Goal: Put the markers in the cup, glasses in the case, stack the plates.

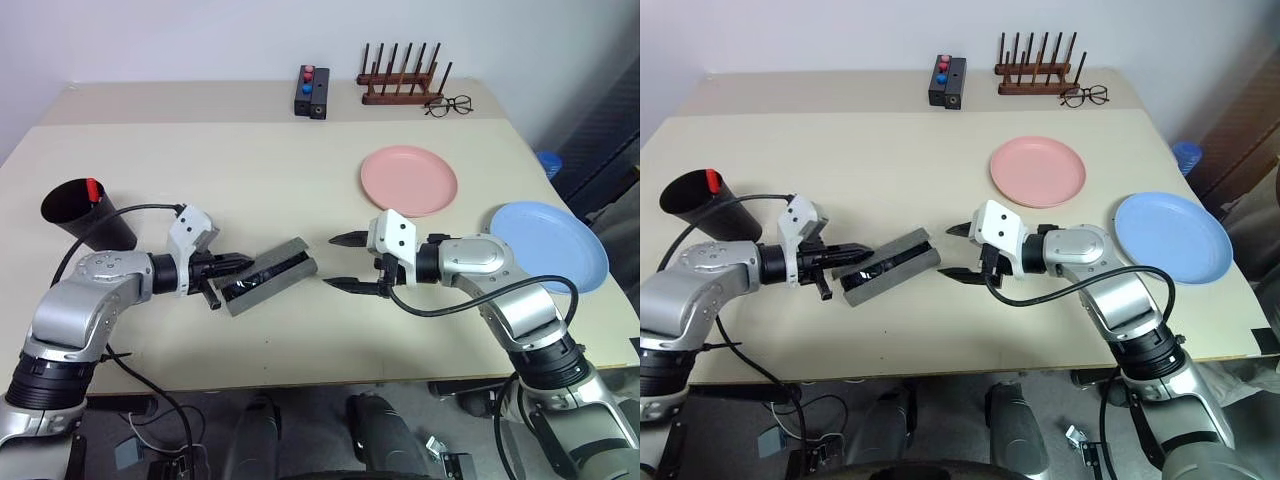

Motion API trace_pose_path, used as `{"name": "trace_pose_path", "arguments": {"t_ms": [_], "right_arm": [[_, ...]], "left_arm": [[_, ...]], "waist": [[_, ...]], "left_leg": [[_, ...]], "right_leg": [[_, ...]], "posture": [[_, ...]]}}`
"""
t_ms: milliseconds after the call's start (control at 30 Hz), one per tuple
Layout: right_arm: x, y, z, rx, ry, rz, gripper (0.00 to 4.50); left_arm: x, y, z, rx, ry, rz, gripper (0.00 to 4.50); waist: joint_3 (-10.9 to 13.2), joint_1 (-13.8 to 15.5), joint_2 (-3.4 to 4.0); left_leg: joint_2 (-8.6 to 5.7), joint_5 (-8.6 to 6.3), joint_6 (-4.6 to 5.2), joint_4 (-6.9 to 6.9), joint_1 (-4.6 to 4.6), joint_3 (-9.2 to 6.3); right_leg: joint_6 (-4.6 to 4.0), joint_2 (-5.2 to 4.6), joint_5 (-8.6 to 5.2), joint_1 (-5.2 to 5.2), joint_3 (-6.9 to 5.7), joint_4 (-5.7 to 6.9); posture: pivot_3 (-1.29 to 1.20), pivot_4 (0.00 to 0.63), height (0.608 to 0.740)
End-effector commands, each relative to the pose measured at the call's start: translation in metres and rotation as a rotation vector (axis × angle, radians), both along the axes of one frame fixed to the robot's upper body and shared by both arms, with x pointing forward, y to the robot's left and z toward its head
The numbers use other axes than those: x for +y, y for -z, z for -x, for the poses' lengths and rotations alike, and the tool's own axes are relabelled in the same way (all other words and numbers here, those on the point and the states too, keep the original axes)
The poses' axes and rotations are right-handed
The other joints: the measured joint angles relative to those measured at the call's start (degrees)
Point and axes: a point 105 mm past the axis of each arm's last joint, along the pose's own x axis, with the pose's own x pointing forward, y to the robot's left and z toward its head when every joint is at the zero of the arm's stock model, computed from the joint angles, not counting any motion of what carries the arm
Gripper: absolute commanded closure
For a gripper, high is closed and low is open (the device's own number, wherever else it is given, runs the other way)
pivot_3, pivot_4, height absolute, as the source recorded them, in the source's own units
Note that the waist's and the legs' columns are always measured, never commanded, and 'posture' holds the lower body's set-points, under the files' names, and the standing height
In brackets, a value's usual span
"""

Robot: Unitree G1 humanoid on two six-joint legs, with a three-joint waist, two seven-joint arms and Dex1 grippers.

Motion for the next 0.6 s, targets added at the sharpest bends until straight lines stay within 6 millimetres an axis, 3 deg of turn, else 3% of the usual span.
{"name": "trace_pose_path", "arguments": {"t_ms": [33, 200, 267, 333, 400, 467, 600], "right_arm": [[0.004, -0.014, 0.001, -0.056, -0.019, -0.031, 1.12], [0.004, -0.013, -0.001, -0.060, -0.019, -0.026, 1.12], [0.004, -0.013, -0.002, -0.064, -0.017, -0.024, 1.12], [-0.001, -0.014, -0.010, -0.086, 0.023, -0.010, 1.12], [-0.011, -0.016, -0.026, -0.128, 0.105, 0.026, 1.12], [-0.023, -0.017, -0.043, -0.160, 0.198, 0.057, 1.12], [-0.055, -0.014, -0.085, -0.202, 0.460, 0.132, 1.12]], "left_arm": [[-0.004, 0.008, 0.007, -0.014, 0.042, -0.064, 4.45], [-0.002, 0.012, 0.006, -0.041, 0.028, -0.100, 4.45], [-0.003, 0.007, 0.003, -0.068, 0.010, -0.074, 4.45], [-0.001, -0.015, -0.008, -0.162, -0.047, 0.028, 4.45], [0.005, -0.045, -0.015, -0.272, -0.116, 0.156, 4.45], [0.012, -0.063, -0.011, -0.348, -0.134, 0.219, 4.45], [0.019, -0.075, 0.011, -0.419, -0.109, 0.260, 4.45]], "waist": [[0.0, 0.0, 0.00], [0.0, 0.1, 0.03], [0.0, 0.1, 0.03], [0.0, 0.1, 0.03], [0.0, 0.1, 0.01], [0.0, 0.0, 0.00], [0.0, -0.2, 0.03]], "left_leg": [[0.00, 0.00, 0.00, 0.00, 0.01, -0.01], [0.00, 0.00, 0.00, 0.00, 0.02, 0.01], [0.00, 0.00, 0.00, 0.00, 0.02, 0.01], [0.00, 0.00, 0.00, 0.01, 0.02, 0.01], [0.00, 0.00, 0.00, 0.04, 0.00, 0.00], [0.00, 0.00, 0.00, 0.07, -0.02, 0.00], [0.00, 0.00, 0.01, 0.00, 0.02, 0.01]], "right_leg": [[0.00, 0.00, 0.00, 0.00, -0.01, 0.00], [-0.01, 0.00, 0.00, 0.01, 0.01, -0.01], [-0.01, 0.00, 0.00, 0.01, 0.01, -0.01], [-0.01, -0.01, 0.00, 0.02, 0.01, -0.01], [-0.01, -0.01, 0.00, 0.02, -0.01, 0.00], [-0.03, 0.00, 0.03, 0.01, -0.01, 0.00], [-0.02, 0.00, 0.03, 0.00, 0.01, -0.01]], "posture": [[0.00, 0.150, 0.740], [0.00, 0.150, 0.740], [0.00, 0.150, 0.740], [0.00, 0.150, 0.740], [0.00, 0.150, 0.740], [0.00, 0.150, 0.740], [0.00, 0.150, 0.740]]}}
